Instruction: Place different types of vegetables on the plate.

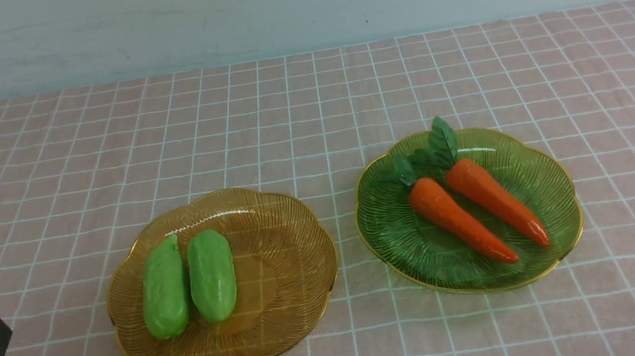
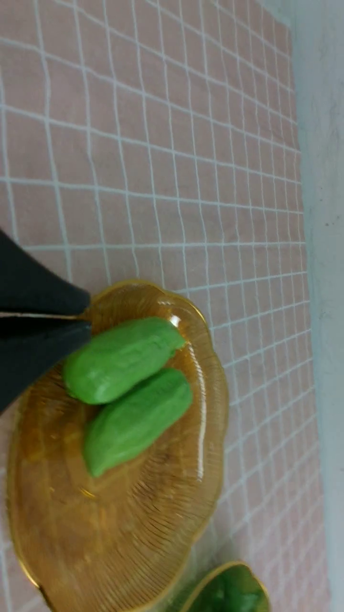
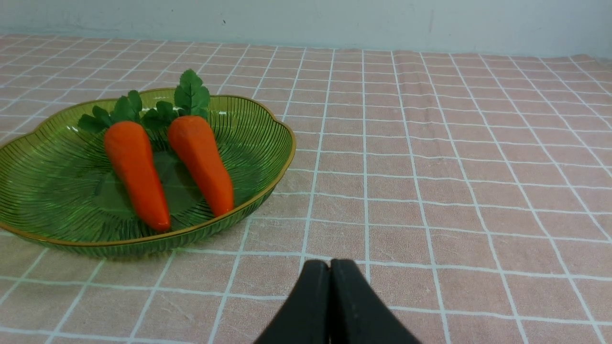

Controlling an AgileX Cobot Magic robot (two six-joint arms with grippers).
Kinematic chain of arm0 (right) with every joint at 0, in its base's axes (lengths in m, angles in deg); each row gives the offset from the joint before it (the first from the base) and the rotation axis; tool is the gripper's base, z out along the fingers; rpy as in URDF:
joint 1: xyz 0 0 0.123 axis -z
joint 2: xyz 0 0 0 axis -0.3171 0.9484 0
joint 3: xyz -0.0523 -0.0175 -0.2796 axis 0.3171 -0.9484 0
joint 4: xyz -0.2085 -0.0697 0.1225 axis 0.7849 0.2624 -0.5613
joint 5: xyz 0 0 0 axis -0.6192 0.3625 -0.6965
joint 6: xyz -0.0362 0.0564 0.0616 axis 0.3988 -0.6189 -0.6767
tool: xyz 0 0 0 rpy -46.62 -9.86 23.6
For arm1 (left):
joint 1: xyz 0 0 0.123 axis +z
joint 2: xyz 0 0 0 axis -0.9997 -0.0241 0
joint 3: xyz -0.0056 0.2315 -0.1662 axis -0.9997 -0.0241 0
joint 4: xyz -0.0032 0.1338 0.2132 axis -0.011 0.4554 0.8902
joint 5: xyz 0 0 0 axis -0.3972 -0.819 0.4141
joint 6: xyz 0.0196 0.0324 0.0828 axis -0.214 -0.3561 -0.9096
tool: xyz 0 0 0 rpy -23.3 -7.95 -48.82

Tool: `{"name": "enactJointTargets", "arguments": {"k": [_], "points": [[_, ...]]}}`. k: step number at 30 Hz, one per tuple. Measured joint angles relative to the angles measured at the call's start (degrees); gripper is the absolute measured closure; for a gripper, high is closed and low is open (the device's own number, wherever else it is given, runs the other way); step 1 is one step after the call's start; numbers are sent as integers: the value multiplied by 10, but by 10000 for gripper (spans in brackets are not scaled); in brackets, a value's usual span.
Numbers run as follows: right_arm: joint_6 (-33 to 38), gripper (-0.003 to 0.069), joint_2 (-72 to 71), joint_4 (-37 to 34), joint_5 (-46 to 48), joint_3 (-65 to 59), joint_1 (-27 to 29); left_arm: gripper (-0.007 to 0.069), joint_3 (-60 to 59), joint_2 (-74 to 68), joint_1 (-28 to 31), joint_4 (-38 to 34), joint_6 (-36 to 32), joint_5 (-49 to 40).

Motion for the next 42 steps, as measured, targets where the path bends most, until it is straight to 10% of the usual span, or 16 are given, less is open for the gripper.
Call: {"name": "enactJointTargets", "arguments": {"k": [14, 42], "points": [[0, 674, 0, -1, 0, 0, 0, 628, -79, 166, 0, 198, 157, -73], [0, 674, 0, -1, 0, 0, 0, 628, -79, 168, 1, 198, 164, -109]]}}
